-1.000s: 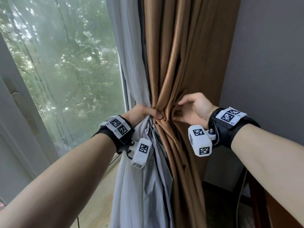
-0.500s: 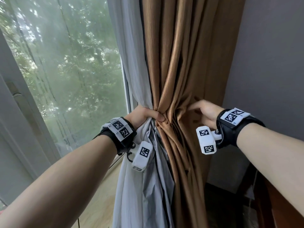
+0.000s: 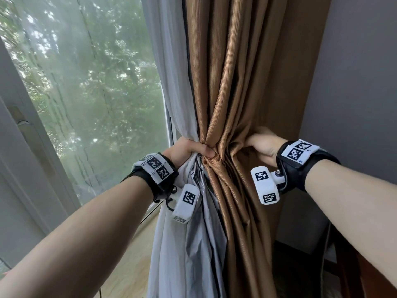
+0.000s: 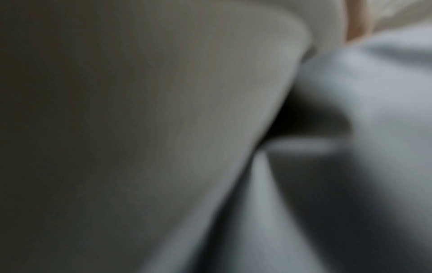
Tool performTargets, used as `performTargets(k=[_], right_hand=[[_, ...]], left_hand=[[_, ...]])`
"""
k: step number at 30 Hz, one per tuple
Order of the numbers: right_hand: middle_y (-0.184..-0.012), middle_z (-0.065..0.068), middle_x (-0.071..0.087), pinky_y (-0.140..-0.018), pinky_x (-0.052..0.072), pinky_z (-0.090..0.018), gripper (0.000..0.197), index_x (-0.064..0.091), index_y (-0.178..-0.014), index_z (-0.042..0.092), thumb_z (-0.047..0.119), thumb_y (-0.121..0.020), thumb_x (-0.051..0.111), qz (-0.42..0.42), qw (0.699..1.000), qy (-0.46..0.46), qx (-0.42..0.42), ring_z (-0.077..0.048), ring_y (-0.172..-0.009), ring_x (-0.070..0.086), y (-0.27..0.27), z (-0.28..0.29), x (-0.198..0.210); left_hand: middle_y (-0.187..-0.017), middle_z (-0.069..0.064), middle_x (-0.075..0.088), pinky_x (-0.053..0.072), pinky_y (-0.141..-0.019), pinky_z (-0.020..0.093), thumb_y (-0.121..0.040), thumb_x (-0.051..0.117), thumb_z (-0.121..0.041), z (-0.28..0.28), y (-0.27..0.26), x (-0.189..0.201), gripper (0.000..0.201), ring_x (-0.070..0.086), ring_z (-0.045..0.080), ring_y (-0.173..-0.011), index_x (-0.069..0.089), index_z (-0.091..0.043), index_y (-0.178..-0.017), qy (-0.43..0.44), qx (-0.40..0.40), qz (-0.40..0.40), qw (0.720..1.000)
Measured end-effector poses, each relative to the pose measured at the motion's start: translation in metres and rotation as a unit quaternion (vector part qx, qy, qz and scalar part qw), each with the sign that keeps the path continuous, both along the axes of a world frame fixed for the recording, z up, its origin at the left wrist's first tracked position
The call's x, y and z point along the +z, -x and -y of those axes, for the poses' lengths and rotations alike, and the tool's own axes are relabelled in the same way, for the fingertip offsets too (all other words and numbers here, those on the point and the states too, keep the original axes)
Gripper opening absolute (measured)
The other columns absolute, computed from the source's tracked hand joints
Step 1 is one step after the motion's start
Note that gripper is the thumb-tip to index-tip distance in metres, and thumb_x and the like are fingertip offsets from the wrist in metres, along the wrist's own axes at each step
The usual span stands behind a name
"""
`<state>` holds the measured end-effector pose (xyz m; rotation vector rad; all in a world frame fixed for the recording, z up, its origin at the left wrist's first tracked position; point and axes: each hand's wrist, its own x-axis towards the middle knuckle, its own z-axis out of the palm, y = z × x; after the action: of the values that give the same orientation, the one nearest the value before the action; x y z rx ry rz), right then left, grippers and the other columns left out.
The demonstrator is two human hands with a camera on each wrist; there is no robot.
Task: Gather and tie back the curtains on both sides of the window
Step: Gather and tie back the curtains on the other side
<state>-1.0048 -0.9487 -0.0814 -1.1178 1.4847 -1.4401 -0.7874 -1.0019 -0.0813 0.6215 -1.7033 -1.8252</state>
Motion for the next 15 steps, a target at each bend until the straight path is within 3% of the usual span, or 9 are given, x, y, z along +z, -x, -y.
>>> performTargets(k=[2, 4, 6, 8, 9, 11, 13, 15], right_hand=[[-0.098, -0.024, 0.075, -0.086, 0.061, -0.045, 0.038, 0.073, -0.103, -0.003, -0.017, -0.068, 0.068, -0.006, 1.0, 0.012, -0.022, -0.042, -0.098, 0.071, 0.001, -0.002, 0.004], [-0.094, -0.025, 0.072, -0.06, 0.053, -0.032, 0.033, 0.072, -0.101, -0.007, -0.023, -0.073, 0.064, -0.017, 1.0, 0.021, -0.012, -0.038, -0.082, 0.067, 0.0, -0.007, 0.006], [-0.084, -0.026, 0.069, -0.051, 0.048, -0.028, 0.025, 0.073, -0.094, -0.008, -0.02, -0.073, 0.064, -0.027, 0.999, 0.029, 0.014, -0.034, -0.067, 0.063, -0.003, -0.012, 0.009], [-0.064, -0.024, 0.066, -0.057, 0.052, -0.033, 0.007, 0.069, -0.076, -0.009, -0.008, -0.07, 0.065, -0.031, 0.997, 0.031, 0.059, -0.034, -0.057, 0.061, -0.004, -0.018, 0.012], [-0.06, -0.023, 0.064, -0.063, 0.056, -0.036, 0.009, 0.067, -0.073, -0.01, -0.002, -0.068, 0.066, -0.033, 0.995, 0.033, 0.084, -0.035, -0.058, 0.062, -0.004, -0.021, 0.014], [-0.075, -0.023, 0.072, -0.075, 0.062, -0.039, 0.016, 0.07, -0.085, -0.012, -0.002, -0.073, 0.071, -0.037, 0.992, 0.035, 0.118, -0.032, -0.074, 0.071, -0.004, -0.029, 0.017], [-0.099, -0.021, 0.078, -0.084, 0.064, -0.039, 0.023, 0.072, -0.104, -0.008, -0.012, -0.082, 0.07, -0.034, 0.992, 0.035, 0.115, -0.031, -0.092, 0.076, -0.006, -0.032, 0.017], [-0.104, -0.019, 0.079, -0.086, 0.064, -0.041, 0.029, 0.072, -0.108, -0.006, -0.019, -0.083, 0.068, -0.035, 0.994, 0.03, 0.101, -0.034, -0.1, 0.076, -0.009, -0.034, 0.016]], left_hand=[[-0.104, 0.028, 0.072, 0.061, -0.085, 0.05, -0.062, 0.076, 0.006, 0.002, 0.004, -0.001, 0.065, 0.073, 0.041, -0.093, 0.062, 0.013, -0.125, 0.016, 0.031, -0.009, 0.999], [-0.116, 0.033, 0.068, 0.056, -0.096, 0.06, -0.055, 0.085, 0.001, 0.003, 0.008, -0.003, 0.077, 0.069, 0.049, -0.105, 0.061, 0.014, -0.126, 0.019, 0.05, -0.02, 0.998], [-0.122, 0.037, 0.066, 0.053, -0.1, 0.065, -0.052, 0.089, -0.001, 0.002, 0.013, -0.004, 0.079, 0.066, 0.053, -0.11, 0.063, 0.013, -0.125, 0.017, 0.063, -0.024, 0.998], [-0.114, 0.033, 0.07, 0.057, -0.095, 0.059, -0.053, 0.087, 0.004, 0.002, 0.016, -0.005, 0.07, 0.071, 0.048, -0.101, 0.066, 0.012, -0.119, 0.028, 0.085, -0.026, 0.996], [-0.108, 0.03, 0.073, 0.059, -0.09, 0.053, -0.054, 0.084, 0.007, 0.002, 0.018, -0.005, 0.063, 0.073, 0.043, -0.096, 0.069, 0.01, -0.116, 0.035, 0.096, -0.025, 0.994], [-0.106, 0.026, 0.075, 0.06, -0.086, 0.048, -0.058, 0.08, 0.009, 0.002, 0.019, -0.006, 0.058, 0.075, 0.04, -0.093, 0.07, 0.007, -0.115, 0.042, 0.096, -0.024, 0.994], [-0.111, 0.027, 0.074, 0.06, -0.089, 0.05, -0.061, 0.079, 0.008, 0.0, 0.018, -0.004, 0.059, 0.074, 0.042, -0.098, 0.069, 0.007, -0.119, 0.042, 0.076, -0.019, 0.996], [-0.111, 0.026, 0.074, 0.06, -0.091, 0.049, -0.064, 0.077, 0.007, -0.003, 0.016, -0.002, 0.057, 0.074, 0.041, -0.098, 0.069, 0.007, -0.121, 0.041, 0.048, -0.007, 0.998]])
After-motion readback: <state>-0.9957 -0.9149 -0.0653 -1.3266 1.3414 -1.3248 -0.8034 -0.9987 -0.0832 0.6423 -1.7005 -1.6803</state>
